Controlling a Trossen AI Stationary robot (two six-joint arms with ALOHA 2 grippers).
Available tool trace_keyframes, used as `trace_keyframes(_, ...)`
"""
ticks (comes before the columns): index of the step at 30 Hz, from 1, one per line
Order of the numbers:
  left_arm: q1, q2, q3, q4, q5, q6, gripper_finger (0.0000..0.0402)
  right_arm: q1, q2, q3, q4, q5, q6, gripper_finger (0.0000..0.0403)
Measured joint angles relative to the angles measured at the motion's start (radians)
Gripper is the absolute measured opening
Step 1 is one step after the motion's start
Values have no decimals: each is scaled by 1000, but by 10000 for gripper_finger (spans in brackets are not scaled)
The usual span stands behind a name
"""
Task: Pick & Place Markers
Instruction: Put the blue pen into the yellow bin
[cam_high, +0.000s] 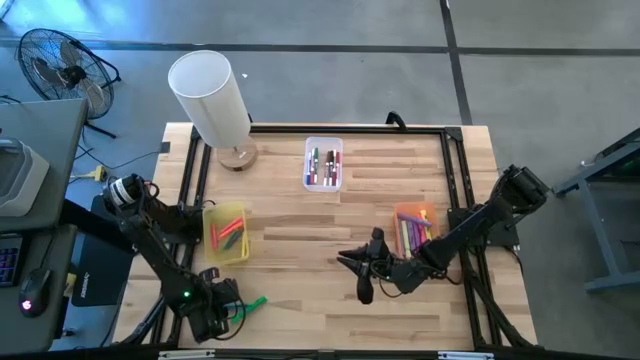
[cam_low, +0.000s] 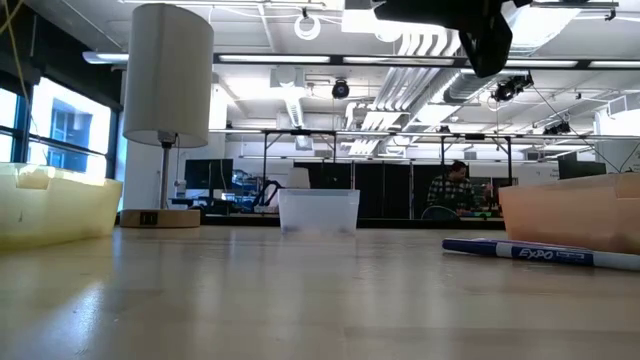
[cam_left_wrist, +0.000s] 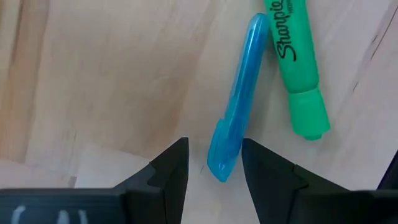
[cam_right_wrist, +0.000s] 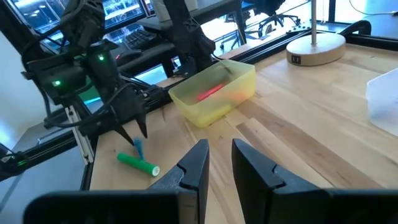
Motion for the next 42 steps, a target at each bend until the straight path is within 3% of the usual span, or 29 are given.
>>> trace_keyframes(11, 0, -4, -50, 72, 4, -7, 142, 2, 0, 0, -1, -6, 0, 59)
trace_keyframes(14, 0, -4, -52, 65, 4, -3, 116, 2, 0, 0, -1, -11, 0, 59)
trace_keyframes(20, 0, -3, -53, 68, 0, -3, 28, 2, 0, 0, -1, -12, 2, 59)
trace_keyframes(27, 0, -21, -50, 64, -9, -12, 35, 2, 0, 0, -7, -28, 2, 59)
trace_keyframes(35, 1, -130, 6, -125, -105, -51, 26, 2, 0, 0, -8, -42, 2, 59)
trace_keyframes(42, 7, -329, 46, -337, -243, -118, 31, 2, 0, 0, -9, -45, 0, 59)
